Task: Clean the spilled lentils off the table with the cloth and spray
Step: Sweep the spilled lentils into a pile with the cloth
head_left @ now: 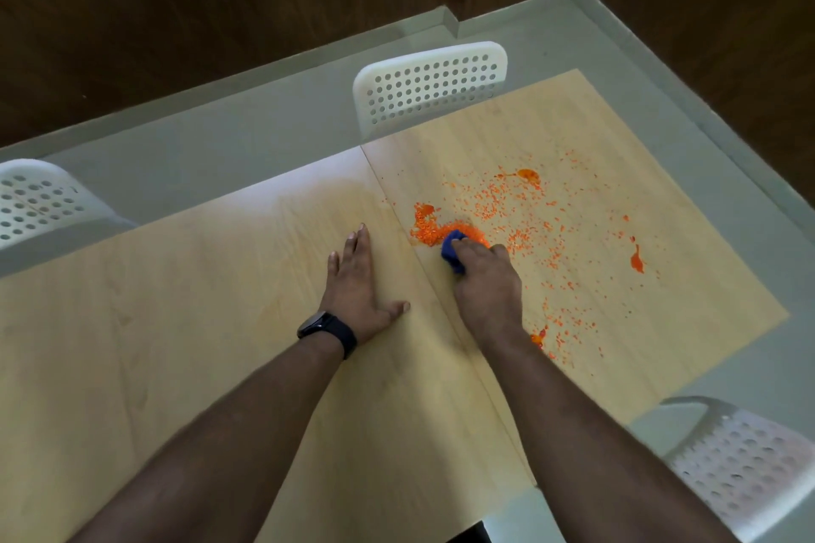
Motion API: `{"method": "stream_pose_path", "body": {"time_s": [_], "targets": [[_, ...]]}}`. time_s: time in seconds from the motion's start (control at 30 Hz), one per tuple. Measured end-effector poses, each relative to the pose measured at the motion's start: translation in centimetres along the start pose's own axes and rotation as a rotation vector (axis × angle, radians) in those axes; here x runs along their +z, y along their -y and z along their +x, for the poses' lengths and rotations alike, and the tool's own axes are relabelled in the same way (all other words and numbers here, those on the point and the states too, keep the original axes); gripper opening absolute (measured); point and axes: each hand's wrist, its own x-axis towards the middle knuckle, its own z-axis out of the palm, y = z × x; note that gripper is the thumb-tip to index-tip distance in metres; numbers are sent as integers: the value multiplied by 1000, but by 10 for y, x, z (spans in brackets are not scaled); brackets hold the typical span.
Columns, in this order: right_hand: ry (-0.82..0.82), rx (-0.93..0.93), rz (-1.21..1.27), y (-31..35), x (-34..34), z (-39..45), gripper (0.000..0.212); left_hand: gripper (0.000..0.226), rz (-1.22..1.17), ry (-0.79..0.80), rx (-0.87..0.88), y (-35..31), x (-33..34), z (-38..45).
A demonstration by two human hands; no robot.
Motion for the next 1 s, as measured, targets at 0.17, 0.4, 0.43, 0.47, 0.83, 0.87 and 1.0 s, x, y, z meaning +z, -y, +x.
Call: {"method": "stream_pose_path", "body": {"time_s": [0.17, 0.4, 0.43, 0.47, 0.83, 0.87, 1.0], "targets": [[6, -180, 101, 21, 4, -14, 62, 138, -12, -2, -20, -3, -6, 14], [149, -305, 19, 47, 16, 27, 50, 138, -13, 3, -27, -1, -14, 47], [141, -279, 16, 44, 14, 38, 48, 140, 5, 2, -23, -1, -14, 50], [120, -245, 16, 40, 12, 49, 46, 142, 18, 1, -22, 0, -13, 53], [-9, -150, 132, 38, 9, 53, 57, 144, -9, -35, -45, 3, -27, 79], [36, -213, 121, 45, 13, 52, 56, 143, -10, -35, -40, 5, -29, 83], [134, -322, 54, 64, 21, 66, 52, 144, -17, -9, -28, 11, -37, 92]]}}
